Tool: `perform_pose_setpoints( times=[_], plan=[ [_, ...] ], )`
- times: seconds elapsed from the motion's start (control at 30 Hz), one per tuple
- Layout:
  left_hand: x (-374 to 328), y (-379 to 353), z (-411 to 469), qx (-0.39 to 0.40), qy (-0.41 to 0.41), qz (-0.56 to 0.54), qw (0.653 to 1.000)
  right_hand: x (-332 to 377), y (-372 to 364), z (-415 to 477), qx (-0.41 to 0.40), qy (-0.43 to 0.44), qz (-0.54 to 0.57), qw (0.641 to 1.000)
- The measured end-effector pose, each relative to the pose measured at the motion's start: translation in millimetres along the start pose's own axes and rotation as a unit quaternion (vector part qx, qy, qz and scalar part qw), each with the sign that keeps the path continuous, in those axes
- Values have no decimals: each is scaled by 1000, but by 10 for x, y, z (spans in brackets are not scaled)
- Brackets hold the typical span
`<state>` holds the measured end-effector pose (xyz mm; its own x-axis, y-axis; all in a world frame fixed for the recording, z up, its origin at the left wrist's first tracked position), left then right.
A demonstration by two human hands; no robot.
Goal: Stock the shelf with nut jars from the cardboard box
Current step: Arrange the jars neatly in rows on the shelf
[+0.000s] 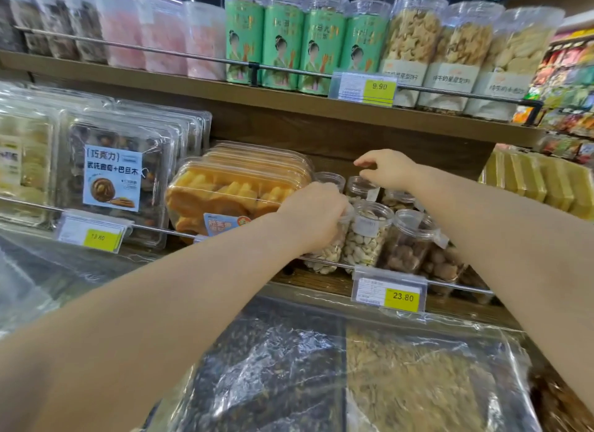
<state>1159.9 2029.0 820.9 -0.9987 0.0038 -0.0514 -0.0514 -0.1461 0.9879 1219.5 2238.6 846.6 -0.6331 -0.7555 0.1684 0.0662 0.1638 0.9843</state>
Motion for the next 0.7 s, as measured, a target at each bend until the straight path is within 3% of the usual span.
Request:
perform_pose_setpoints(
  times=[0.23, 0.4, 0.5, 0.7],
  plan=[
    [74, 41, 216, 29, 11, -28, 999, -230, -95, -38, 137, -31, -53, 989],
    [116, -29, 207, 1, 10, -36, 999, -208, -134, 73, 56, -29, -122, 991],
    [121, -48, 220, -1, 11, -37, 999, -161, -159, 116, 9, -27, -89, 996],
    [105, -46, 215, 1, 17, -40, 999, -209, -54, 32, 73, -53, -88, 992]
  ],
)
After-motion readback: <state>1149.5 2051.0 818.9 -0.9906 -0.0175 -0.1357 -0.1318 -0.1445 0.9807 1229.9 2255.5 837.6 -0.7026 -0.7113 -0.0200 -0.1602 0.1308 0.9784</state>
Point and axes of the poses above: each hand's wrist, its own z-axis towards the middle knuckle, its own y-axis out of the back of the hand, x = y × z, the point moved 3 cm from there along z, towards the middle knuckle, and after that the axes turned 15 degrees about x, right-handed, at the moved point
